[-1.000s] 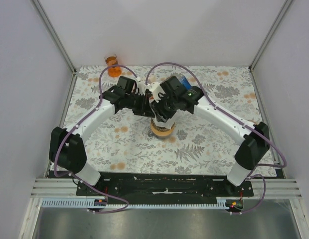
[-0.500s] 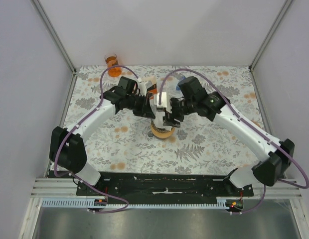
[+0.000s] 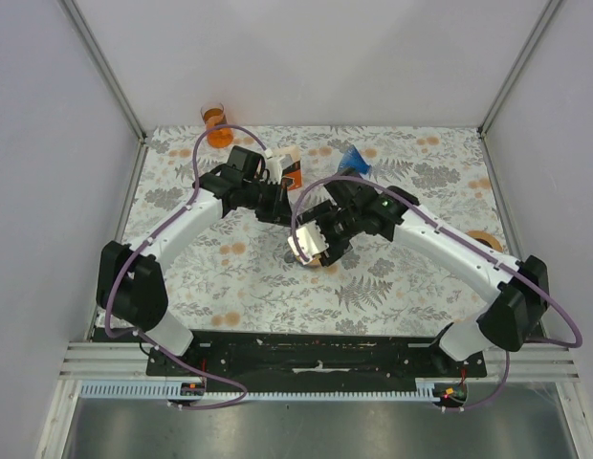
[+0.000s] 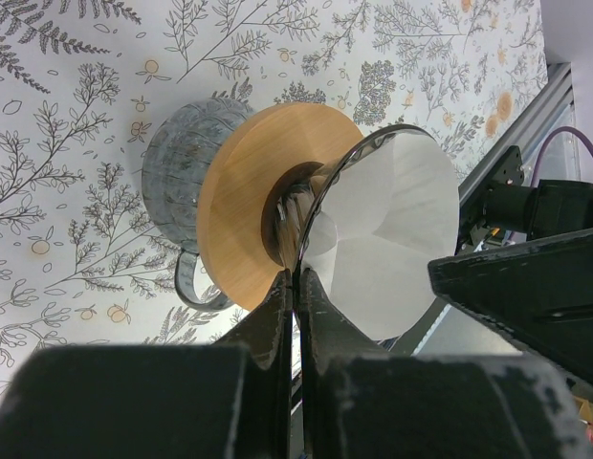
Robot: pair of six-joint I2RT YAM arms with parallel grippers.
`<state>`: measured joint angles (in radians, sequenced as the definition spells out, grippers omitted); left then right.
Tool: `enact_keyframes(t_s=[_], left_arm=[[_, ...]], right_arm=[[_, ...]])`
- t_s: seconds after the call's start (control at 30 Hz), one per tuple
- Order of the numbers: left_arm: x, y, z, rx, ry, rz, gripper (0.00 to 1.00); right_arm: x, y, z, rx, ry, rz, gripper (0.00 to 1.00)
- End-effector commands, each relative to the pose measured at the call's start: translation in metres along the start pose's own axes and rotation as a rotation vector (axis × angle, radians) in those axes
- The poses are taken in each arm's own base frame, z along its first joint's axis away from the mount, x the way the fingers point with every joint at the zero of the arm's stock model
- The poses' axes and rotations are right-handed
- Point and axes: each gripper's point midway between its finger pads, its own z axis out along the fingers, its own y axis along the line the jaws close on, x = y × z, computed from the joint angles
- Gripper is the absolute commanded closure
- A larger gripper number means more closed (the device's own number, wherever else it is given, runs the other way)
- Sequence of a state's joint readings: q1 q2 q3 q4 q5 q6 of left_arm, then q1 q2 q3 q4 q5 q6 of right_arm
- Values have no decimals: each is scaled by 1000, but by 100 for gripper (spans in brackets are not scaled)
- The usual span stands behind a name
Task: Place the coffee filter in the dripper
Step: Place the coffee filter in the coffee dripper.
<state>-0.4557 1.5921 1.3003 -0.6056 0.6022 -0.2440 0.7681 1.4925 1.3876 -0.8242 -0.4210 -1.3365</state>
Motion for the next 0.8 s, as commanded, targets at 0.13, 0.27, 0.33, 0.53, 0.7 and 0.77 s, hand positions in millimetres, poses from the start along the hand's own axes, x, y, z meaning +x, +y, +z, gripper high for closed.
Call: enact_keyframes(t_s=[0.13, 0.27, 0.33, 0.53, 0.7, 0.77], left_arm=[[-5, 7, 0, -24, 0, 47, 98], [-5, 9, 2, -24, 8, 39, 98], [-6, 9, 2, -23, 4, 40, 98], [-4, 9, 2, -24, 9, 40, 98], [-5, 9, 3, -20, 7, 40, 98], [-4, 8, 3, -20, 10, 40, 98]], right_arm=[[-6, 21, -20, -34, 71, -77, 22], [-11, 12, -30, 18, 77, -114, 22], [0, 19, -22, -9, 110, -105, 22], [23, 29, 6, -63, 167, -101, 25], [23, 27, 16, -66, 173, -119, 32], [21, 27, 20, -54, 166, -128, 35]])
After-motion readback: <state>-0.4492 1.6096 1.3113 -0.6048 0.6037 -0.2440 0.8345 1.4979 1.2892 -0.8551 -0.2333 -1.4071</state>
